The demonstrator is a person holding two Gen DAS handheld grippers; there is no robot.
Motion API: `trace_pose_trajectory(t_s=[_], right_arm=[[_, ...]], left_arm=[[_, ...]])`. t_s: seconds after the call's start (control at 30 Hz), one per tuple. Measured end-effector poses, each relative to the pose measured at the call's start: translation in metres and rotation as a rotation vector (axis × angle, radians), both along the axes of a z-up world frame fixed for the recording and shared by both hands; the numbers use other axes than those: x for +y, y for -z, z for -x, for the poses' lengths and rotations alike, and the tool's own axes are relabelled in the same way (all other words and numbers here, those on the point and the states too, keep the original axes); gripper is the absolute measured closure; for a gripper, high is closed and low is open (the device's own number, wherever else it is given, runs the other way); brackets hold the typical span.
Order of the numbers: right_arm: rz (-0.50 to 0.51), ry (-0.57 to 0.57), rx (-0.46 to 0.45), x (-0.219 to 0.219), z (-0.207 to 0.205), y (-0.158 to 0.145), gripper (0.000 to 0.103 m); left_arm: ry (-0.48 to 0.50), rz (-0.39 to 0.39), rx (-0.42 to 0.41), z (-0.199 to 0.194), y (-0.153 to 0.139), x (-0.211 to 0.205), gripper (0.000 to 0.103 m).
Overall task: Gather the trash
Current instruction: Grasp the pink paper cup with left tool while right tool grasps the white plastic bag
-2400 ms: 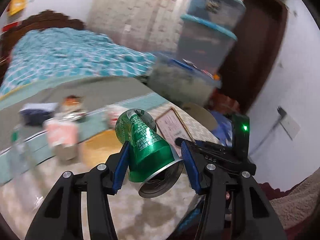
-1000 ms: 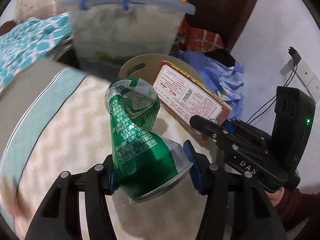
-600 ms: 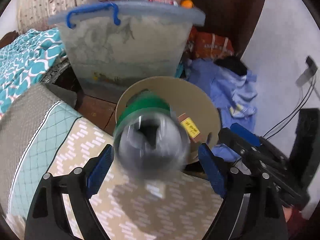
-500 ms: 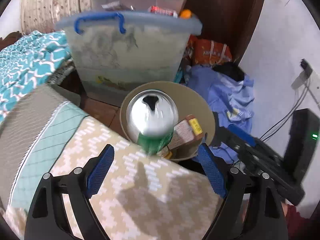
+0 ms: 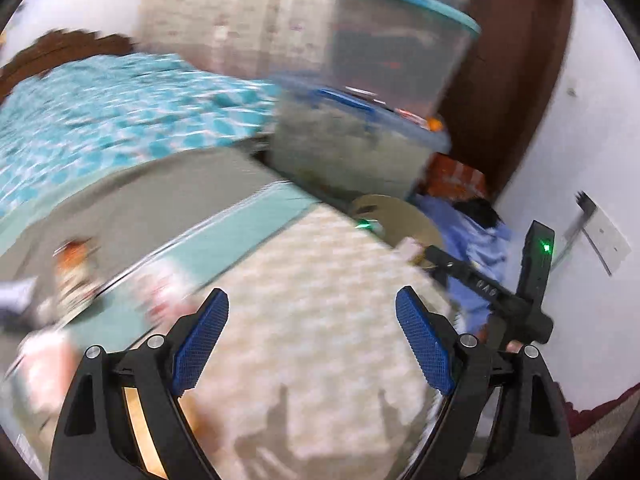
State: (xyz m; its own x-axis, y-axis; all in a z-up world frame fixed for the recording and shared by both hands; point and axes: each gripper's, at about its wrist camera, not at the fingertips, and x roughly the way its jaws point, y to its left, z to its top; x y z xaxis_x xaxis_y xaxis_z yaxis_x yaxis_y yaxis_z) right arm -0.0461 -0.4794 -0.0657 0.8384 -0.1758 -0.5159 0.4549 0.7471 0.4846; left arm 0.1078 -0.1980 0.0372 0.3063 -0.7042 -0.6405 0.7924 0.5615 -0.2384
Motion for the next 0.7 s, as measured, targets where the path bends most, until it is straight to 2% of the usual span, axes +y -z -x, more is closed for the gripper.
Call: trace_pose_trajectory(t_s=[0.13, 0.3, 0.43, 0.53, 0.7], right_arm=[[0.017, -0.128, 0.021, 0.042, -0.032, -0.004, 0.044], [0.053, -0.292, 0.046, 0.1, -0.068, -0.009, 0.044], [0.075, -0.371, 0.075, 0.132, -0.089, -0.008, 0.044], [0.089, -0.411, 0.096, 0.146, -0.102, -0.007, 0.044], [0.108, -0.443, 0.116, 0.155, -0.123, -0.011, 0.043]], left_arm=[[-0.185, -0.002, 0.017, -0.018, 0.005, 0.076, 0.022], [-0.431, -0.01, 0.106, -0.052, 0.019, 0.157, 0.023], [-0.488, -0.041, 0.137, -0.073, 0.028, 0.168, 0.022], [-0.5, -0.075, 0.161, -0.085, 0.038, 0.16, 0.022], [-0.507, -0.178, 0.198, -0.115, 0.063, 0.136, 0.022]])
